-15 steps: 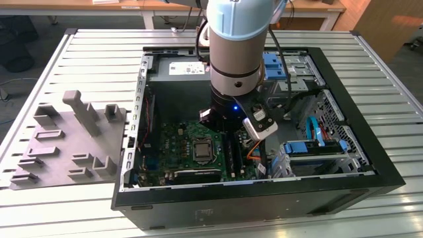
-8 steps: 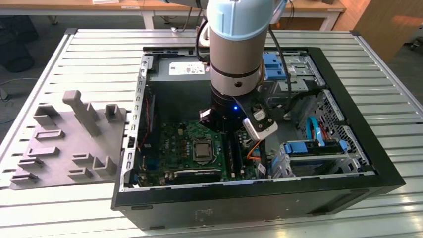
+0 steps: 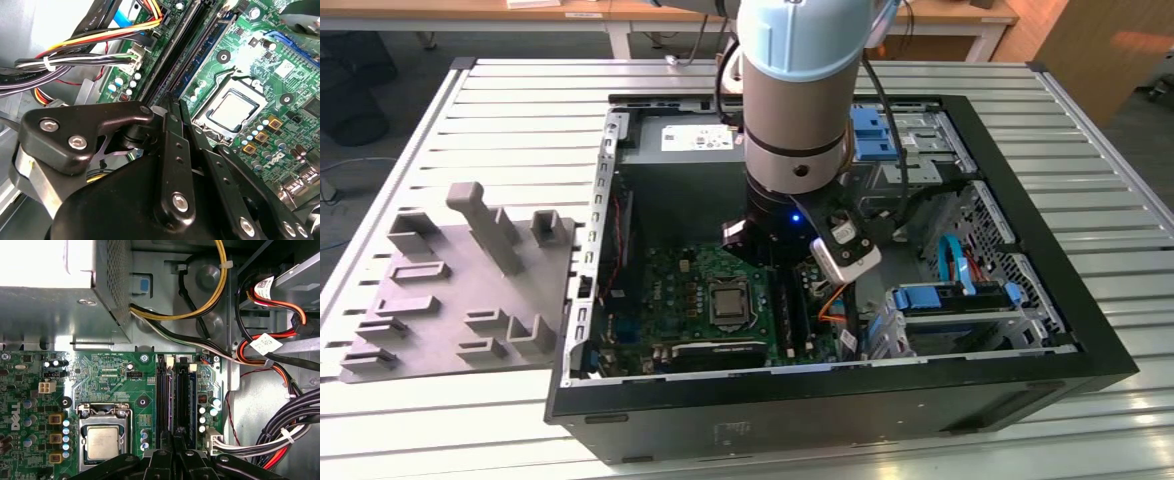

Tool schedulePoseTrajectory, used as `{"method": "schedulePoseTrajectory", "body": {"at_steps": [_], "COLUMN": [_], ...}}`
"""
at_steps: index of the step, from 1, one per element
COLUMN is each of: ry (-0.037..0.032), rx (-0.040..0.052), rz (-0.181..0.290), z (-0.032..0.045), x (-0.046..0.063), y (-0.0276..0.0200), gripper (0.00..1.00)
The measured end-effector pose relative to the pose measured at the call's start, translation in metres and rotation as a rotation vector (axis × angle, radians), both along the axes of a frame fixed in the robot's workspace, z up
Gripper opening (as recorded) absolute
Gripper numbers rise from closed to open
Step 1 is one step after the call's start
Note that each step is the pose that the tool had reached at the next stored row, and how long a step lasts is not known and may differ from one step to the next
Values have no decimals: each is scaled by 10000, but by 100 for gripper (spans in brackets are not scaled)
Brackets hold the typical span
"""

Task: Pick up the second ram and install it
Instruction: 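Insert the second ram into the second slot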

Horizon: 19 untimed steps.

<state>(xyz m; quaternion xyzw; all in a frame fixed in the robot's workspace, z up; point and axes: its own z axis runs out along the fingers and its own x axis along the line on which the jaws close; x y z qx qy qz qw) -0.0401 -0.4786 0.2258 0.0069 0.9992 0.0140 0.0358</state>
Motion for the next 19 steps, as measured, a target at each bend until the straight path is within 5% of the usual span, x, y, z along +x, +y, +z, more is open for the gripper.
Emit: {"method": "schedulePoseTrajectory", "body": {"at_steps": [19], "ry": [1], "rx": [-3], "rz": [1], "z": [12], "x": [-8], "y": [-25], "gripper": [13]}}
